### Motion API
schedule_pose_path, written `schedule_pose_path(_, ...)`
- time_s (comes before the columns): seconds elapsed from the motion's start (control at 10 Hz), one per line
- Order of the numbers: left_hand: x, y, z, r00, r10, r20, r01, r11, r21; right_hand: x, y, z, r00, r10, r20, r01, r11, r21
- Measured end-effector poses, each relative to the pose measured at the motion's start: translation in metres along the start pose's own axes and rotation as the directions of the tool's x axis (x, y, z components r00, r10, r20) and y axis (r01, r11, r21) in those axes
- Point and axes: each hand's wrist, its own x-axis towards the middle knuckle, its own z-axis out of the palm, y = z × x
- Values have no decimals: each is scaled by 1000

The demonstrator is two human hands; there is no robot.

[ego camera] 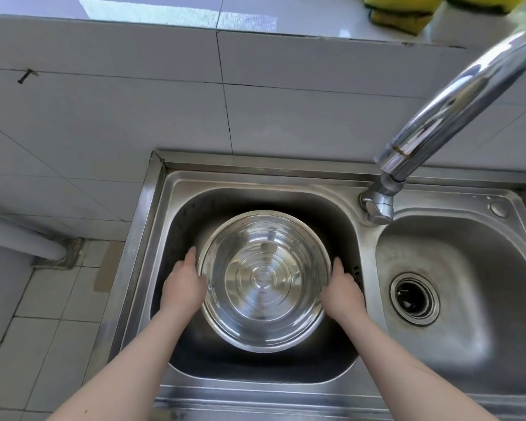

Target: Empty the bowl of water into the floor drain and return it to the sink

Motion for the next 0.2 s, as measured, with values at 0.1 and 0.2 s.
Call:
schedule_pose_path(0.1,-6,11,-13,992,119,-39,-116,992,51,-12,-7,-13,998,-48,-45,48,999,-8)
schedule_pose_path(0.2,-8,24,-30,981,194,-25,-191,977,90,-25,-15,-25,990,-113,-88,110,993,-34)
